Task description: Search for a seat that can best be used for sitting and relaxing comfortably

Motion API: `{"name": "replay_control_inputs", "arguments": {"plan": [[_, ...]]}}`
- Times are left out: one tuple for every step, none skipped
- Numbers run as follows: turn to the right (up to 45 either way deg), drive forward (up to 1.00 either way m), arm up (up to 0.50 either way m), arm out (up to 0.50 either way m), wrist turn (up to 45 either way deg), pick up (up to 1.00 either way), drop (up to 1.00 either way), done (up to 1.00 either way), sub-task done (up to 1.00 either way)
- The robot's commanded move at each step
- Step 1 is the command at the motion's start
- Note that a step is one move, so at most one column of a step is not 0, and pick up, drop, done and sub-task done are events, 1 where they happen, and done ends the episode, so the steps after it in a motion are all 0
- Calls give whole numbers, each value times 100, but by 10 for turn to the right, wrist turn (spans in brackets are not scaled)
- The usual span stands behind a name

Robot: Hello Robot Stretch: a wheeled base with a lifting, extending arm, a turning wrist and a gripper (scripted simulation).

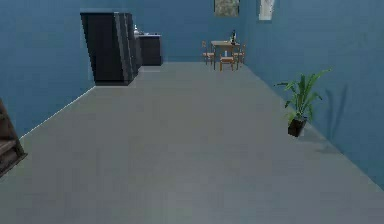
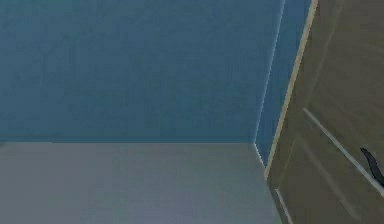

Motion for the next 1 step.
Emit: {"name": "replay_control_inputs", "arguments": {"plan": [[0,100,0,0,0,0,0,0,0]]}}
